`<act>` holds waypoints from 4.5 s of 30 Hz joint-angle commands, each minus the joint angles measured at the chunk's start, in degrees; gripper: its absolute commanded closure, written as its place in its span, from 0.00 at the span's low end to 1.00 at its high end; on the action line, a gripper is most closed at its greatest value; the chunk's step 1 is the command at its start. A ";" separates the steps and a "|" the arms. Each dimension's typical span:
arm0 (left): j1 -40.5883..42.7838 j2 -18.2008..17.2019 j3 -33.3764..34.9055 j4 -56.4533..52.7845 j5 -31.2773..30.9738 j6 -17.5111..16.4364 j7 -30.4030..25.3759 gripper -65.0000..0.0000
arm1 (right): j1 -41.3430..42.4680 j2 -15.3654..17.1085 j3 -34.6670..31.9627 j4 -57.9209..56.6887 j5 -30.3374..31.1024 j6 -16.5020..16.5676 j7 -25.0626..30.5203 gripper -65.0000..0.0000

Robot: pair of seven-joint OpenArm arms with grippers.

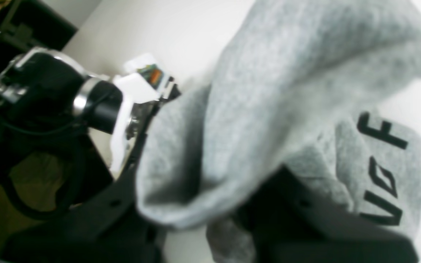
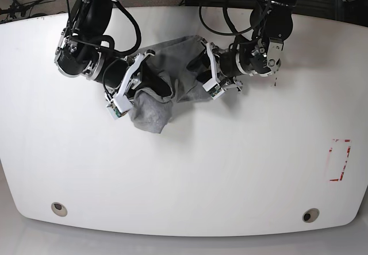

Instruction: Fold the T-shirt properly

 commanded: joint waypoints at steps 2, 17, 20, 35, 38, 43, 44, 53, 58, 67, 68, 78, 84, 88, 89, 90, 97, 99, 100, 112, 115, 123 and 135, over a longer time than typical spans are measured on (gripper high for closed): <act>0.33 -0.49 -0.02 -0.05 2.18 0.18 3.26 0.62 | 0.75 0.21 -0.68 0.58 1.73 0.08 1.83 0.98; 0.33 -0.58 -0.73 4.60 2.18 0.18 3.26 0.63 | 0.75 0.65 -23.80 0.93 -19.81 0.08 1.92 0.20; 0.33 -0.22 -3.72 7.07 2.18 0.18 3.26 0.63 | 0.75 2.23 -26.26 0.93 -19.63 0.08 1.92 0.15; 1.56 -0.22 -21.12 17.26 2.09 0.18 3.35 0.63 | -1.80 9.09 -26.43 1.46 -12.77 0.08 12.56 0.35; 1.47 -0.22 -24.64 17.26 2.09 0.18 3.35 0.63 | -2.15 9.26 -25.56 1.46 -11.28 0.08 14.93 0.35; 1.47 -0.22 -29.39 17.26 2.09 0.18 3.35 0.63 | -2.15 9.17 -23.80 0.40 -12.25 0.08 15.37 0.35; 1.56 -0.22 -30.09 17.26 2.09 0.18 3.35 0.63 | -2.15 9.00 -23.80 -0.21 -12.86 0.08 15.46 0.35; 4.02 -3.21 -32.64 19.64 2.09 0.18 3.35 0.63 | -1.62 4.25 -28.72 -7.16 -22.44 0.08 16.08 0.36; 5.17 -3.30 -32.81 24.30 2.09 0.18 3.35 0.63 | -1.53 2.76 -36.90 -9.44 -28.33 0.08 19.24 0.36; 4.81 -3.21 -25.96 24.74 2.44 0.18 3.35 0.63 | 0.23 3.55 -31.80 -4.17 -25.52 0.08 19.42 0.36; 4.73 -3.21 -24.20 24.65 2.53 0.18 3.35 0.63 | 0.40 4.16 -29.95 -3.99 -24.47 0.08 19.42 0.36; 4.64 -1.46 -8.64 24.30 2.62 0.18 3.35 0.63 | 5.85 9.61 -12.90 -9.44 -17.96 0.08 19.42 0.36; 6.66 0.13 -7.58 22.54 2.71 0.18 3.70 0.63 | 7.87 12.25 -12.98 -16.91 -19.28 0.08 20.12 0.56; 6.92 -0.22 -7.76 18.32 2.71 0.18 3.61 0.63 | 9.02 12.34 -13.07 -21.31 -23.67 0.08 23.55 0.72; 7.01 -0.49 -7.85 17.35 2.71 0.18 3.61 0.63 | 9.02 12.60 -13.07 -21.49 -24.38 0.08 24.25 0.72; 7.01 -1.46 -7.85 15.95 2.80 0.18 3.70 0.63 | 8.93 12.78 -13.07 -22.28 -25.78 0.08 25.31 0.72; 2.70 -2.69 -7.67 5.75 5.70 0.18 0.98 0.63 | 9.81 14.10 -13.07 -27.55 -33.61 0.08 30.58 0.72; 1.47 -3.57 -7.58 3.81 6.40 0.18 0.98 0.63 | 9.81 14.18 -13.07 -27.73 -34.93 0.08 30.84 0.72; 0.68 -3.92 -7.32 3.20 6.40 0.18 0.98 0.63 | 9.81 14.18 -13.07 -27.73 -35.72 0.08 30.84 0.72; -15.05 -5.50 -4.86 -8.05 6.58 0.18 0.89 0.62 | 3.13 13.31 -14.74 -22.63 -38.44 0.08 30.84 0.73; -17.69 -6.55 -4.15 -9.29 6.40 0.18 0.89 0.62 | 0.58 12.87 -17.64 -19.46 -38.79 0.08 30.84 0.73; -20.15 -9.63 -4.59 -0.14 6.40 0.18 1.15 0.62 | -1.88 6.01 -24.41 -15.33 -38.88 0.08 30.58 0.73; -13.65 -10.25 -9.87 11.29 6.58 0.18 1.15 0.62 | 0.93 2.58 -35.14 -15.33 -38.79 0.08 30.76 0.73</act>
